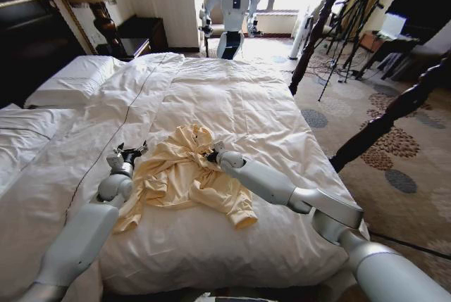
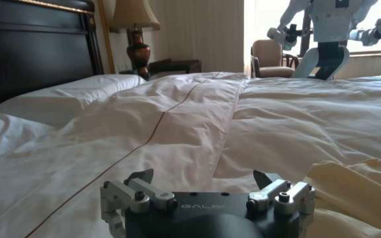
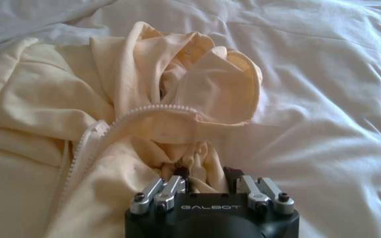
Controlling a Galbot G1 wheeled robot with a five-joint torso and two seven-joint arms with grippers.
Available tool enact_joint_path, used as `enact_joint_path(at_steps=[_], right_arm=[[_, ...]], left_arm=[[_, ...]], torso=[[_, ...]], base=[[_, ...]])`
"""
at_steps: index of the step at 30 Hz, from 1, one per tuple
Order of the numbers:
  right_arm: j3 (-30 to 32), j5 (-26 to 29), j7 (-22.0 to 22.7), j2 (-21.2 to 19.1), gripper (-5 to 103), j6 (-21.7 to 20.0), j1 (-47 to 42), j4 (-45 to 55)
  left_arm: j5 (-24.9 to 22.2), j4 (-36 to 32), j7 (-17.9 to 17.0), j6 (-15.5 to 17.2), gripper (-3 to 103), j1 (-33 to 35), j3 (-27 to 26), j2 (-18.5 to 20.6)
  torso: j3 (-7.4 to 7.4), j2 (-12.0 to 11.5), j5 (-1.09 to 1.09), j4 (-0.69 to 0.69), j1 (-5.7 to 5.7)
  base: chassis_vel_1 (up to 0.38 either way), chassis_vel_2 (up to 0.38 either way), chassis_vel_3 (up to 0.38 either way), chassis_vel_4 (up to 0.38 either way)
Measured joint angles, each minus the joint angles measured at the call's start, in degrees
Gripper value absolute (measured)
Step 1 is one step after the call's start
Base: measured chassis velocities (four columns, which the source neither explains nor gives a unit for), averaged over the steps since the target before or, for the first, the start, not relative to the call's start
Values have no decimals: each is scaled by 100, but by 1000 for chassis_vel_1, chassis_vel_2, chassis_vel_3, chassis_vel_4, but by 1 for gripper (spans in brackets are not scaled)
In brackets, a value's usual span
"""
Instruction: Pick up the clothes from the bed and hang them on the clothes hanger.
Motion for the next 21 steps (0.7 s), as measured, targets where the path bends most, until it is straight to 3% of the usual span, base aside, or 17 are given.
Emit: enact_joint_path(at_steps=[5, 6, 7, 8, 10, 11, 14, 21], right_arm=[[17, -128, 96, -99, 13, 191, -39, 47], [16, -349, 98, -145, 13, 287, -34, 84], [7, -650, 84, -186, 5, 393, -13, 105], [7, -650, 84, -186, 5, 393, -13, 105], [-45, -1372, -1, -284, 5, 685, 91, 149], [-45, -1372, -1, -284, 5, 685, 91, 149], [-110, -2073, -23, -390, 5, 1024, 229, 184], [-140, -3025, 109, -550, 5, 1525, 475, 360]], left_arm=[[-3, -42, 0, -7, 100, 16, -24, 27], [-3, -58, 0, -7, 100, 17, -30, 29], [-4, -71, -1, -7, 100, 17, -34, 29], [-4, -71, -1, -7, 100, 17, -34, 29], [-4, -122, -5, -7, 100, 17, -40, 24], [-4, -122, -5, -7, 100, 17, -40, 24], [-4, -188, -15, -6, 100, 11, -57, 21], [0, -315, -22, -6, 100, 79, -171, 34]], torso=[[0, 0, 0, 0, 0], [0, 0, 0, 0, 0], [1, 0, 0, -1, 0], [1, 0, 0, -1, 0], [0, 0, 0, -2, 0], [0, 0, 0, -2, 0], [1, 0, 0, -2, 0], [1, 0, 0, -2, 0]], base=[[0, 0, 0, 0], [0, 0, 0, 0], [0, 0, 0, 0], [0, 0, 0, 0], [0, 0, 0, 0], [0, 0, 0, 0], [0, 0, 0, 0], [0, 0, 0, 0]])
